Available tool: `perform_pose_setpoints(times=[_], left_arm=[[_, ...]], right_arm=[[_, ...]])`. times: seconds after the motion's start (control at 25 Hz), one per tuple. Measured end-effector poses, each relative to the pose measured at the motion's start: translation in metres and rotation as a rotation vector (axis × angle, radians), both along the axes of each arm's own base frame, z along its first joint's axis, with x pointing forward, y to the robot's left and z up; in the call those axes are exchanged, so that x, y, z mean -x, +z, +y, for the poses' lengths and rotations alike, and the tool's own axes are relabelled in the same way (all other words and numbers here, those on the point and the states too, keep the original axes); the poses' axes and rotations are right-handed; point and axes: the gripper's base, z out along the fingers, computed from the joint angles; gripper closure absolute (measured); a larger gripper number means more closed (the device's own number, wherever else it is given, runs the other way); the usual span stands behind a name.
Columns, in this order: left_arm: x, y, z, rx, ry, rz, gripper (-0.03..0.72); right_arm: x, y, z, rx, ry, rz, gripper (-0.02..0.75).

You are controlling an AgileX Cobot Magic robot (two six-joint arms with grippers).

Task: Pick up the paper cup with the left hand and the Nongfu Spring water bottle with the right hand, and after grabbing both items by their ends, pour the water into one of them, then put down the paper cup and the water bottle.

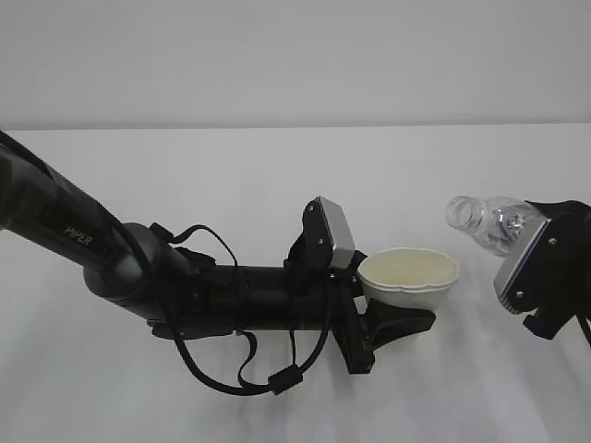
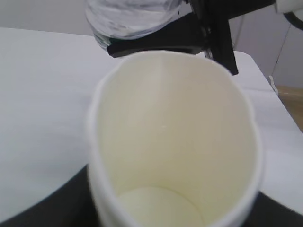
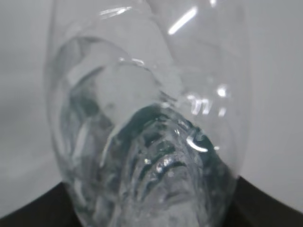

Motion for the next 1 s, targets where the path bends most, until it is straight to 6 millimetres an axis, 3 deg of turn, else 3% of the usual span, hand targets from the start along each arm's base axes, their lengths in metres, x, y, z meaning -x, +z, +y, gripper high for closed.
perform_pose_setpoints(times=[1.0], left_arm=[[0.0024,-0.0009,-0.0001,-0.008,-0.024,0.016,0.295]], right_arm=[[-0.0015,0.0038,-0.0012,0.137,0.032,-0.066,0.327]])
